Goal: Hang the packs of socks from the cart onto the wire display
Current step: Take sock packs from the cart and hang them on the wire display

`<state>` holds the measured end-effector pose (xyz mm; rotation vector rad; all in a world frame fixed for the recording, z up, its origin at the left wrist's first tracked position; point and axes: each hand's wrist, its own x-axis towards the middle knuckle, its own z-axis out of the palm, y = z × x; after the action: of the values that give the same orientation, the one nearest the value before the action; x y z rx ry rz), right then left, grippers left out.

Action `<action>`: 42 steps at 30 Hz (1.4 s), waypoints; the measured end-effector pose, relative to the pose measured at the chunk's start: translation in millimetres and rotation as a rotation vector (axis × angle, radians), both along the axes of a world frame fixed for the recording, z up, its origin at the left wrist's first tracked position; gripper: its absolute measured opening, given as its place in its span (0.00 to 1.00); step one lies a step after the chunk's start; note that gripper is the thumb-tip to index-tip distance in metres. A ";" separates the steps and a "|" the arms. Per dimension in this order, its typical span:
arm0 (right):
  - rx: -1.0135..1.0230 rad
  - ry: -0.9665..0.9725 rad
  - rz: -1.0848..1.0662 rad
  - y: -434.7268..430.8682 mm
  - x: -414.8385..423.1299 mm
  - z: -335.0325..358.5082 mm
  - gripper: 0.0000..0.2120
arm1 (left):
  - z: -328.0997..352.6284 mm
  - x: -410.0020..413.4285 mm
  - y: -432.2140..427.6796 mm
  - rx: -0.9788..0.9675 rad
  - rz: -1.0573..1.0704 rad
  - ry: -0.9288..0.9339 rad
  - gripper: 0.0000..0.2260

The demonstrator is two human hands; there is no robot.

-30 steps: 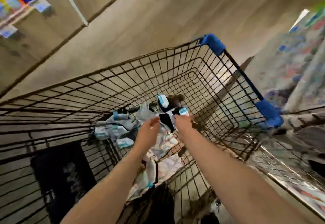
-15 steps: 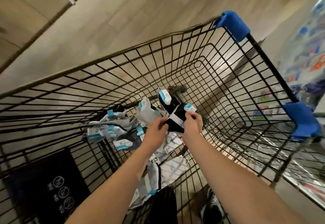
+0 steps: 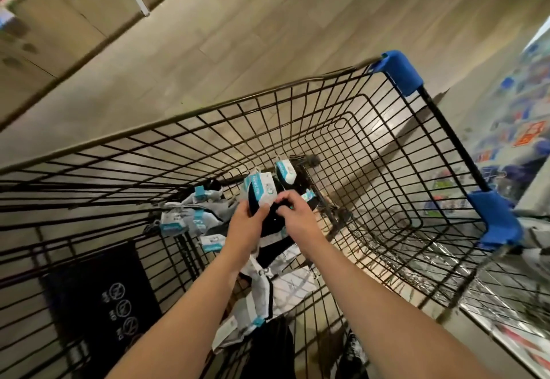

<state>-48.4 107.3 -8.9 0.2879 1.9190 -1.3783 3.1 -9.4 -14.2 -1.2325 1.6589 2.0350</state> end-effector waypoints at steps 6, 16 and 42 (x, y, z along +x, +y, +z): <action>0.200 0.034 -0.141 10.7 -34.3 -37.2 0.13 | -32.9 -3.3 -13.8 -0.074 0.097 -0.050 0.10; 0.451 -0.012 0.023 1.4 -65.6 -136.3 0.35 | -103.7 -9.7 -3.4 -0.190 -0.008 -0.092 0.08; 0.219 0.460 -0.159 102.5 29.6 128.7 0.09 | 107.5 33.0 71.7 -0.387 -0.156 0.204 0.08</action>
<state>-18.7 209.9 119.8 0.2469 2.4816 -1.4272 36.1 62.3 93.4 -0.9826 2.2493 1.8543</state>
